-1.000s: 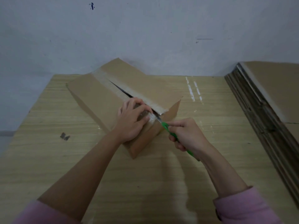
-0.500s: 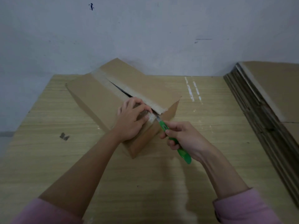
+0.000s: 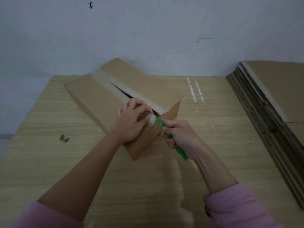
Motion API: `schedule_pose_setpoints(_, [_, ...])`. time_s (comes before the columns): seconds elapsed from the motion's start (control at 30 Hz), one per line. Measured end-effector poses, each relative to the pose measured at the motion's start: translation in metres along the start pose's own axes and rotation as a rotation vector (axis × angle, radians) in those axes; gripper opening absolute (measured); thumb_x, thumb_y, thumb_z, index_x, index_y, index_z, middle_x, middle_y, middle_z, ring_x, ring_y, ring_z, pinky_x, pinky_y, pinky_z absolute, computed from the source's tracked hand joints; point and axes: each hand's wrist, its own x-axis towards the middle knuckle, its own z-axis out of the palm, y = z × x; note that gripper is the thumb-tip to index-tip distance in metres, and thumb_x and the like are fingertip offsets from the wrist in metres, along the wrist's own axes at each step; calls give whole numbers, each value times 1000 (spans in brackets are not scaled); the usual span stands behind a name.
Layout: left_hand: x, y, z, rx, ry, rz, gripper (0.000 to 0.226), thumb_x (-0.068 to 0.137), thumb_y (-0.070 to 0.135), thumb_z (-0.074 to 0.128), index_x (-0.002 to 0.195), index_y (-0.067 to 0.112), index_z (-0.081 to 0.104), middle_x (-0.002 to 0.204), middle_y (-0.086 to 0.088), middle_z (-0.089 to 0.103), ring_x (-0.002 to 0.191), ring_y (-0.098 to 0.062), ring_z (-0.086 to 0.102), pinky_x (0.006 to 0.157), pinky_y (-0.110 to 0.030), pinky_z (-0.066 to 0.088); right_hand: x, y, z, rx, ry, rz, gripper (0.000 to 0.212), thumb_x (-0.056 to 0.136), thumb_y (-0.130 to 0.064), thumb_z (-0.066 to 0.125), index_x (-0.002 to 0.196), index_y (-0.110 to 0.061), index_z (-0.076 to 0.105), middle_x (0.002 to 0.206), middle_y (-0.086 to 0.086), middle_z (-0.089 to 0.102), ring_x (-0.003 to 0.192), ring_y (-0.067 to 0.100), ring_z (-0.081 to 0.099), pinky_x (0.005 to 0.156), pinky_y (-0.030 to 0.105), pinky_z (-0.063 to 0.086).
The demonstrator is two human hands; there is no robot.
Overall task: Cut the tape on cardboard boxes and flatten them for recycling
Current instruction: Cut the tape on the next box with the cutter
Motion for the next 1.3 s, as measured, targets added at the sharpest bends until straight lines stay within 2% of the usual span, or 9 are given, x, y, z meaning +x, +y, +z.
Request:
schedule_pose_setpoints(0.13, [1,0,0,0,-20,3,30,79,44,42,100,34,61,118,13,41,123,-7,25,94,-27,13,4,-5,0,-109,13,11,26,93,5,42,76,3,62,59,7,41,37,11,29,36,17,21])
schedule_pose_setpoints(0.23, [2,-1,0,0,-22,-1,28,80,45,41,99,35,60,116,15,39,123,-7,25,95,-28,14,4,-5,2,-130,38,6,34,92,6,41,64,-3,57,55,6,39,38,11,30,36,17,21])
schedule_pose_setpoints(0.33, [3,-2,-1,-7,-46,-16,24,79,46,40,96,40,56,116,16,39,123,-7,25,94,-28,13,-5,-3,-2,-96,30,22,24,93,7,40,94,9,64,62,10,42,38,10,29,36,18,20])
schedule_pose_setpoints(0.47, [4,0,-2,-23,-55,-22,22,79,46,41,95,41,55,115,16,38,124,-7,24,92,-25,11,-15,5,-6,-64,35,4,30,94,6,40,109,-2,65,63,7,44,35,7,29,35,15,21])
schedule_pose_setpoints(0.73, [3,2,-5,-27,-56,-26,27,78,46,41,98,38,57,113,16,38,124,-7,24,95,-26,12,-21,8,0,-11,40,-19,28,95,5,41,109,-2,64,63,6,44,32,5,29,35,14,21])
schedule_pose_setpoints(0.93, [2,1,-4,-52,-57,-19,14,84,43,46,95,41,54,114,15,39,124,-9,24,93,-25,11,-19,11,0,-64,62,-26,23,95,4,42,96,4,65,64,8,45,33,6,31,35,15,22])
schedule_pose_setpoints(1.03, [2,2,-5,-57,-62,-28,16,83,43,46,96,39,55,114,15,39,125,-10,25,96,-28,13,-20,10,1,-15,46,-22,31,94,5,42,88,-12,66,63,6,45,33,6,31,35,15,22])
schedule_pose_setpoints(1.13, [1,3,-5,-62,-63,-25,22,77,46,42,94,40,55,114,15,40,124,-9,25,97,-29,13,-20,10,0,1,43,-20,32,95,4,43,96,-18,65,64,6,47,33,5,32,34,15,23])
schedule_pose_setpoints(1.3, [2,1,-5,-55,-49,-24,9,89,36,54,97,37,57,114,14,40,125,-10,25,97,-29,12,-19,12,0,-35,64,-21,24,95,4,42,102,3,65,64,9,44,34,6,31,35,16,23])
